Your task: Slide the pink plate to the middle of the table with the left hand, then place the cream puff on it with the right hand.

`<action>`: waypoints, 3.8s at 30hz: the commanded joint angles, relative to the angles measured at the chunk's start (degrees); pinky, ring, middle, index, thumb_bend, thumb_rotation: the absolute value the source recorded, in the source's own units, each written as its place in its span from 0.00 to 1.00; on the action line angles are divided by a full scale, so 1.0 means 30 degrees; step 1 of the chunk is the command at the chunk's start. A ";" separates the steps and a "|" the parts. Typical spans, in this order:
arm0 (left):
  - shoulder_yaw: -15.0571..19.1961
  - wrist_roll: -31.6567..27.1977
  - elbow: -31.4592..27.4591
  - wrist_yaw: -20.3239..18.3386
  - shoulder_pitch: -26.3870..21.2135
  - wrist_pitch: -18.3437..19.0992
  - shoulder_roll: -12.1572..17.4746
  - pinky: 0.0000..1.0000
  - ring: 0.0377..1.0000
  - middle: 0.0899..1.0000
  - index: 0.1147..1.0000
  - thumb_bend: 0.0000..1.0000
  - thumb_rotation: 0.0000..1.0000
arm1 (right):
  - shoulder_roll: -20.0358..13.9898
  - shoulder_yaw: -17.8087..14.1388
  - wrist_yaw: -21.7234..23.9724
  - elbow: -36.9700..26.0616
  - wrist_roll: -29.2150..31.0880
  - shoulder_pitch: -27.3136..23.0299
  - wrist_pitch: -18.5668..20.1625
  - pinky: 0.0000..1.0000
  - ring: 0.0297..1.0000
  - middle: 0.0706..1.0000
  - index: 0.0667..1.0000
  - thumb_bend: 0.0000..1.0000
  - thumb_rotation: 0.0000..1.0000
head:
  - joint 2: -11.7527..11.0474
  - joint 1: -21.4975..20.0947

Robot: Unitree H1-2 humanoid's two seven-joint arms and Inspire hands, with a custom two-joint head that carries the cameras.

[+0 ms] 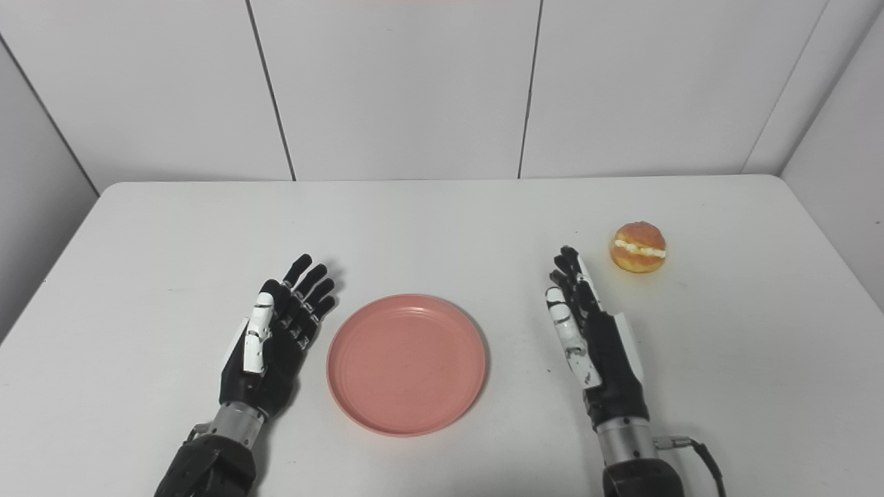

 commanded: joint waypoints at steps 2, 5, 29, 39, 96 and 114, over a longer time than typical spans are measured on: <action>0.0086 0.0371 0.1132 0.0219 0.0627 0.0287 0.0329 0.95 0.93 0.92 0.89 0.42 1.00 | -0.0638 -0.0271 -0.0133 -0.1019 -0.0727 -0.0913 -0.0382 0.94 0.95 0.95 0.97 0.52 0.99 | -0.0276 -0.0482; 0.0084 0.0375 0.1396 0.0087 0.0630 0.0024 0.0427 0.96 0.93 0.92 0.90 0.41 1.00 | -0.0977 -0.0492 -0.0132 -0.1126 -0.0801 -0.1414 -0.0361 0.93 0.95 0.95 0.97 0.53 0.98 | -0.0578 -0.1089; 0.0045 -0.0105 0.2903 -0.0896 0.0848 -0.1289 0.1251 0.99 0.95 0.94 0.92 0.35 1.00 | -0.4895 -0.1697 -0.0909 0.1565 -0.5962 -0.5317 -0.0050 0.81 0.87 0.89 0.90 0.71 0.80 | -0.2117 -0.3821; 0.0108 -0.0164 0.2909 -0.1061 0.0871 -0.1286 0.1405 0.99 0.95 0.95 0.93 0.34 1.00 | -0.6006 -0.0977 -0.0718 0.2909 -0.9113 -0.6737 0.1539 0.77 0.88 0.92 0.94 0.86 0.56 | -0.2266 -0.4075; -0.0202 0.0086 0.1823 -0.0795 0.1212 -0.0832 0.1314 0.98 0.94 0.93 0.92 0.34 1.00 | -0.7698 0.2575 -0.1090 1.5201 -1.0291 -1.1590 0.2918 0.74 0.85 0.91 0.94 0.89 0.51 | -0.1566 -0.3735; -0.0300 0.0211 0.1560 -0.0865 0.1302 -0.0586 0.1359 0.98 0.94 0.93 0.92 0.34 1.00 | -0.7530 0.3167 -0.0667 1.6499 -0.9753 -1.2579 0.3495 0.59 0.69 0.74 0.78 0.79 0.33 | -0.1391 -0.3576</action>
